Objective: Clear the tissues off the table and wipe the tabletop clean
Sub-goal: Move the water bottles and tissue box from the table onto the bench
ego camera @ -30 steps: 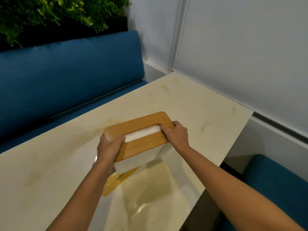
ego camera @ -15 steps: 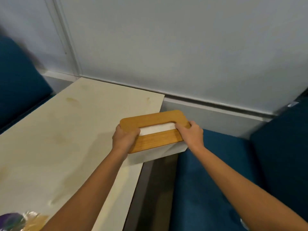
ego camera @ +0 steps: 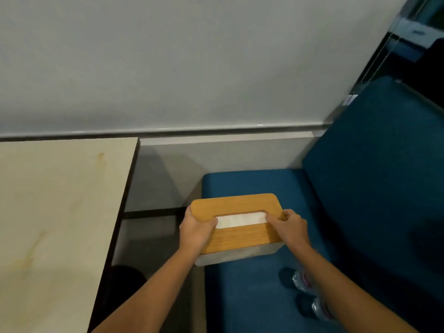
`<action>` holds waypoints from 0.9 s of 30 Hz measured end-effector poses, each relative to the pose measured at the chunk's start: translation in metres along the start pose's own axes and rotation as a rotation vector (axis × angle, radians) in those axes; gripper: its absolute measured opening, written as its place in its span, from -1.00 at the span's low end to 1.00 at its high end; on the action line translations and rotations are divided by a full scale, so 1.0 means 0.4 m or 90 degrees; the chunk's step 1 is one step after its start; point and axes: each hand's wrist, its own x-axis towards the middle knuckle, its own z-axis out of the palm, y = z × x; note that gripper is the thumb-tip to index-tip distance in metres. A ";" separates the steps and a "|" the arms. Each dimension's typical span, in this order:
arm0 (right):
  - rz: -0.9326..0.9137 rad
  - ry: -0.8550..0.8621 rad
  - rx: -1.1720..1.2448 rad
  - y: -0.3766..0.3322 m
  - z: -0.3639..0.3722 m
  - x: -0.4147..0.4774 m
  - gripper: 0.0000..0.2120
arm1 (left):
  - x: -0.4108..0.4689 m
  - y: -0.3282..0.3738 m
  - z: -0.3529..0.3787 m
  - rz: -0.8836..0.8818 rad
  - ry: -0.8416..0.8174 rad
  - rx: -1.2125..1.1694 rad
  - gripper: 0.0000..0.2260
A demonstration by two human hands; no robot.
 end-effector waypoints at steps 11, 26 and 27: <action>0.069 0.015 -0.103 0.212 0.020 0.293 -0.61 | 0.226 -0.140 0.291 -0.066 -0.071 0.133 -0.45; 0.104 -0.014 -0.191 0.387 0.100 0.396 -0.56 | 0.295 -0.300 0.408 -0.081 -0.077 0.194 -0.38; 0.104 -0.019 -0.193 0.386 0.100 0.397 -0.56 | 0.296 -0.301 0.408 -0.084 -0.080 0.193 -0.37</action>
